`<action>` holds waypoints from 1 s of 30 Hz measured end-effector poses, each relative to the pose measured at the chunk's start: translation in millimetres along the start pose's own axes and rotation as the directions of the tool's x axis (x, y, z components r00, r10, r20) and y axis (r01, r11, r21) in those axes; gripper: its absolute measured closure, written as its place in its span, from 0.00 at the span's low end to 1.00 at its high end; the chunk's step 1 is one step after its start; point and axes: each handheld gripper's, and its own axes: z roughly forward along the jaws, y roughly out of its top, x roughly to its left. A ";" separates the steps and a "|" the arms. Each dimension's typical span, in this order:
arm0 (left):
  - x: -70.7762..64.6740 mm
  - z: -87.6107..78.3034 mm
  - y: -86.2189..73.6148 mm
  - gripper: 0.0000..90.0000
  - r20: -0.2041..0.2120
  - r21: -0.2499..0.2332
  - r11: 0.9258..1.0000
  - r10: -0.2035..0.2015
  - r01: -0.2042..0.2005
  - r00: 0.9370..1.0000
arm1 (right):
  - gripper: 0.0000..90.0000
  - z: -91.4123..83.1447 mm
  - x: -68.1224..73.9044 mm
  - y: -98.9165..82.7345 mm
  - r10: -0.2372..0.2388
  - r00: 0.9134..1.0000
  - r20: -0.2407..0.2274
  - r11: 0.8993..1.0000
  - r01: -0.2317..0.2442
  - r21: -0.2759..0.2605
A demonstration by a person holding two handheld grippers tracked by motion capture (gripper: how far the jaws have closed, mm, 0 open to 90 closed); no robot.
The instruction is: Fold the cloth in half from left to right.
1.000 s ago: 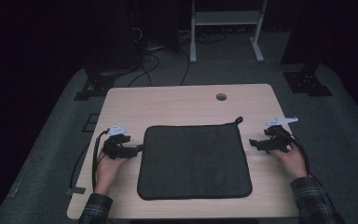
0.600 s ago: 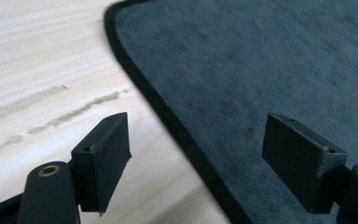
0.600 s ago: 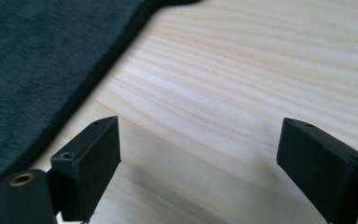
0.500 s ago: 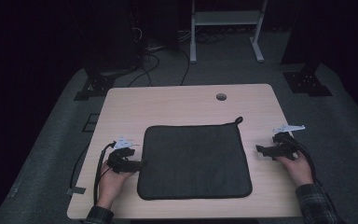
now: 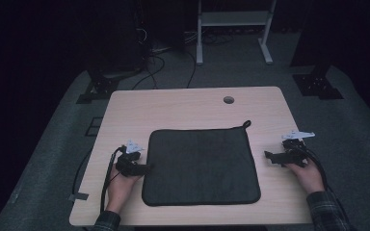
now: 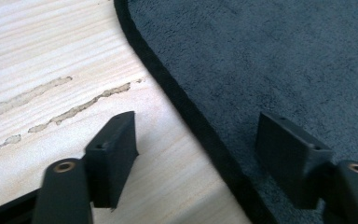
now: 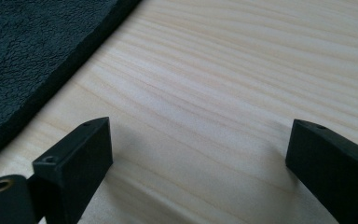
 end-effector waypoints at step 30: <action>7.4 -7.8 0.1 0.94 0.079 0.017 1.000 -0.026 0.024 0.997 | 0.03 -0.2 1.8 -0.8 -0.018 1.000 -0.020 1.000 0.018 0.008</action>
